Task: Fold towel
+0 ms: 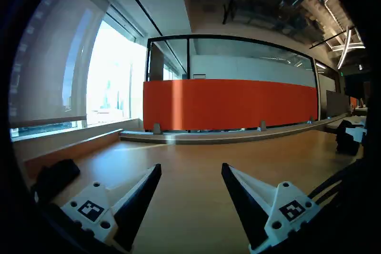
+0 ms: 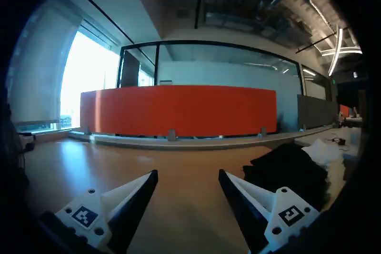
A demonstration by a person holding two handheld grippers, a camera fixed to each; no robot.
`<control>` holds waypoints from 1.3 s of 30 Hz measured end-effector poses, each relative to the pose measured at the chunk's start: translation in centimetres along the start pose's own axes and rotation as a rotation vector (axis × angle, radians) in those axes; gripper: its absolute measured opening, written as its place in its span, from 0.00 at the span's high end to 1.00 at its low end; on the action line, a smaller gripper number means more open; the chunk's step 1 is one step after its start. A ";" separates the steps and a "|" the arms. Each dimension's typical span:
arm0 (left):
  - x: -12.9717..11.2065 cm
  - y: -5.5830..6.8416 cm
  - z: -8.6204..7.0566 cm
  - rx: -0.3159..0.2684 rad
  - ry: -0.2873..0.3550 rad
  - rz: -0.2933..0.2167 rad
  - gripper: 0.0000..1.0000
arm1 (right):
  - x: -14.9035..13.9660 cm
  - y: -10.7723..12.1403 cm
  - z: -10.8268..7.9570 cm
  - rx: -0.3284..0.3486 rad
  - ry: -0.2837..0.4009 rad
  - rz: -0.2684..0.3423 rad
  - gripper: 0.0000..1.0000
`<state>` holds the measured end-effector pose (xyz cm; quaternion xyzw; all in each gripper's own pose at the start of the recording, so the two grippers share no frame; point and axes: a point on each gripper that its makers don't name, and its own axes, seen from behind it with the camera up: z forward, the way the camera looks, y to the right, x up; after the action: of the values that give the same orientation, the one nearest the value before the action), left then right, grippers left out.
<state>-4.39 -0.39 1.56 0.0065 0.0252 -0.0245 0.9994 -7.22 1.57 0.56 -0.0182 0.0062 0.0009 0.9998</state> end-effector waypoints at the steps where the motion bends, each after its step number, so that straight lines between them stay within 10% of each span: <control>1: 0.0 0.0 0.0 0.000 0.000 0.000 0.06 | 0.0 0.0 0.0 0.000 -0.001 0.000 0.01; 39: 0.4 -0.1 0.0 0.000 -0.001 0.000 0.06 | -0.1 0.0 0.1 0.000 -0.001 0.001 0.00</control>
<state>-3.99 -0.48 1.56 0.0063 0.0245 -0.0246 0.9994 -7.30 1.58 0.63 -0.0183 0.0057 0.0014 0.9998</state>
